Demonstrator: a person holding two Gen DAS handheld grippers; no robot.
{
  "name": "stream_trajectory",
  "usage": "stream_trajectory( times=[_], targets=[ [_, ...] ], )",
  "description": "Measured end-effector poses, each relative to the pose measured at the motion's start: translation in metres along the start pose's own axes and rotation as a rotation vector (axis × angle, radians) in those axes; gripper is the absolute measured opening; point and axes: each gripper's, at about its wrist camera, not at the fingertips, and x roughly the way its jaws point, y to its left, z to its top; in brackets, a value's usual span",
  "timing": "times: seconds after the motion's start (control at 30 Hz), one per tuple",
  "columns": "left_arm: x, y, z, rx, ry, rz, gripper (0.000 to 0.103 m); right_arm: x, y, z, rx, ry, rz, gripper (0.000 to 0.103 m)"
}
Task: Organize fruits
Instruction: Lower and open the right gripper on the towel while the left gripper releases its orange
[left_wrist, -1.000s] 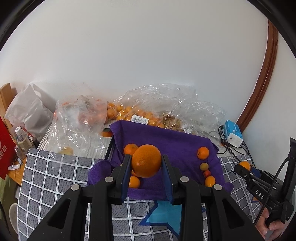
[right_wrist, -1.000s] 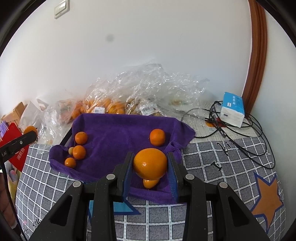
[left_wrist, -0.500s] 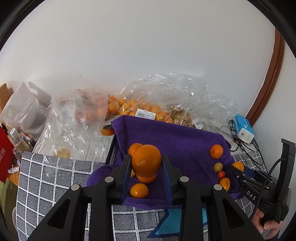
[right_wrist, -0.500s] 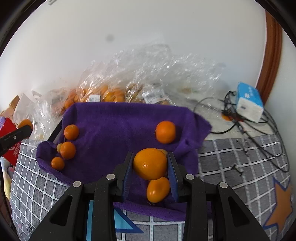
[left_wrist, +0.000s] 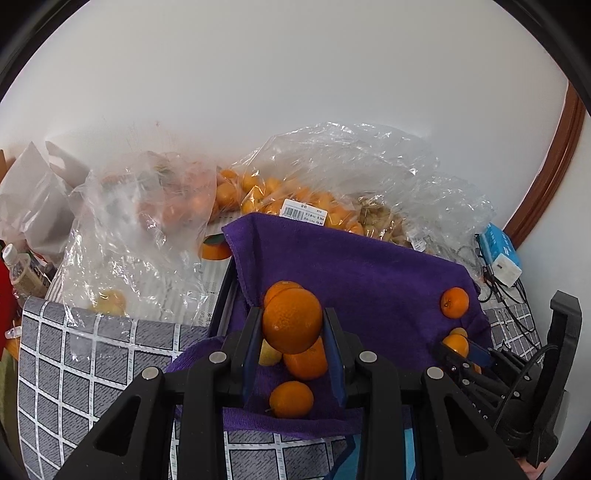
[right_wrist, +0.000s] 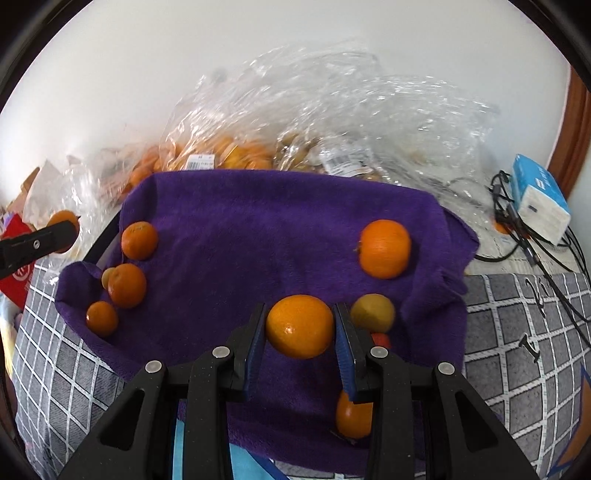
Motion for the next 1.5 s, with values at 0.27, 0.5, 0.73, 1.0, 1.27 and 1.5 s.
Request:
stream_trajectory(
  times=[0.27,0.5,0.73,1.0,1.27,1.5],
  targets=[
    [0.014,0.002,0.001,-0.003,0.025,-0.006,0.03,0.016,0.004,-0.002,-0.012,0.028,0.0,0.035],
    [0.025,-0.003,0.002,0.009,0.044,-0.012,0.03,0.02,0.003,-0.003,-0.009,0.03,0.003,0.035],
    [0.034,-0.012,0.004,0.028,0.06,-0.028,0.03,0.012,0.0,0.0,-0.01,0.019,0.004,0.037],
    [0.046,-0.026,0.005,0.047,0.084,-0.045,0.03,-0.014,-0.01,0.003,-0.012,-0.033,-0.01,0.042],
    [0.065,-0.042,0.003,0.073,0.12,-0.037,0.03,-0.025,-0.034,0.004,0.042,-0.058,-0.023,0.042],
    [0.075,-0.047,-0.001,0.087,0.139,-0.027,0.03,-0.018,-0.041,0.001,0.05,-0.043,-0.032,0.042]
  ],
)
